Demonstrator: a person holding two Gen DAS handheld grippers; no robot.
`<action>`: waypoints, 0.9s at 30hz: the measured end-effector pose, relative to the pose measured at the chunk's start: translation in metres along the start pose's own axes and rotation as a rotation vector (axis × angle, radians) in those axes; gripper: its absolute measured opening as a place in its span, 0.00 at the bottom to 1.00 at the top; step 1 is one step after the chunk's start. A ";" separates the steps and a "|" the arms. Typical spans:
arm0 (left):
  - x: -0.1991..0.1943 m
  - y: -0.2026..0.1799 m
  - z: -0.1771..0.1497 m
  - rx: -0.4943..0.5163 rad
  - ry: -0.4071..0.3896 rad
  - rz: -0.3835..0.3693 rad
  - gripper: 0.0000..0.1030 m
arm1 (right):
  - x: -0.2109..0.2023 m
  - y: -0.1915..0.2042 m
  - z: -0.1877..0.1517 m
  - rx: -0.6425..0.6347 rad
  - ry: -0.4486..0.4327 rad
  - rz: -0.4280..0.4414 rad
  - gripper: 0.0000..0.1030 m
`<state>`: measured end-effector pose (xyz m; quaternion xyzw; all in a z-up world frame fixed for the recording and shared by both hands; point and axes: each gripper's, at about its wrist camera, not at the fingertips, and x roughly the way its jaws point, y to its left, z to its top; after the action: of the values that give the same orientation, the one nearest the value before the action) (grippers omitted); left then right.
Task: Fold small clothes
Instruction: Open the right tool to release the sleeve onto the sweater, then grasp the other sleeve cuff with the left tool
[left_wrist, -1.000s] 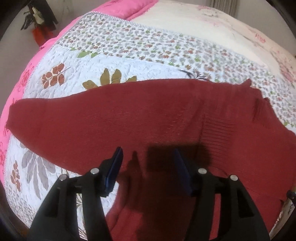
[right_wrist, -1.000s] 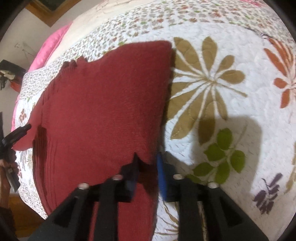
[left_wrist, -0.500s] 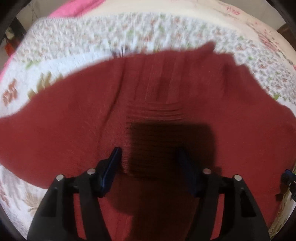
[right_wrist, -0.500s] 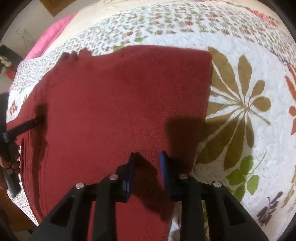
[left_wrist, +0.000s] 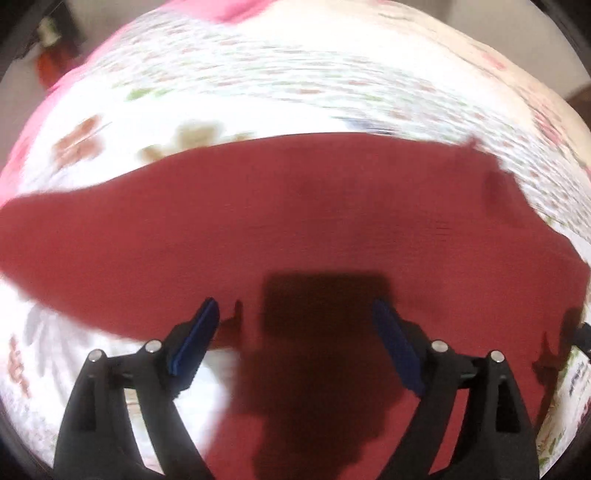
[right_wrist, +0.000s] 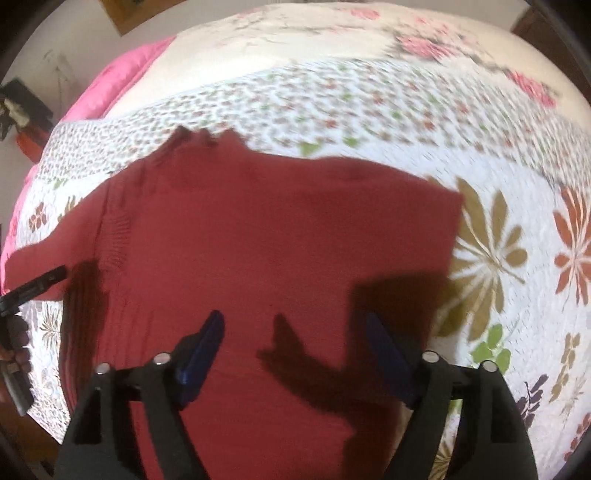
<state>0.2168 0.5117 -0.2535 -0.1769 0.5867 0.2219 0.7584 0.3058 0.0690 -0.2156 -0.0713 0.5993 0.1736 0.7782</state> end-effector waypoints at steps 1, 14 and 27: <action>-0.001 0.026 -0.001 -0.034 0.003 0.029 0.83 | 0.003 0.011 0.002 -0.014 -0.002 0.000 0.79; -0.006 0.273 0.007 -0.335 0.028 0.183 0.83 | 0.033 0.099 0.011 -0.063 0.011 0.033 0.79; 0.004 0.361 0.044 -0.494 -0.106 -0.030 0.80 | 0.041 0.119 0.010 -0.058 0.017 -0.017 0.79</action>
<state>0.0566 0.8387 -0.2490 -0.3539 0.4715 0.3561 0.7250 0.2821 0.1902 -0.2404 -0.1007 0.5999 0.1836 0.7722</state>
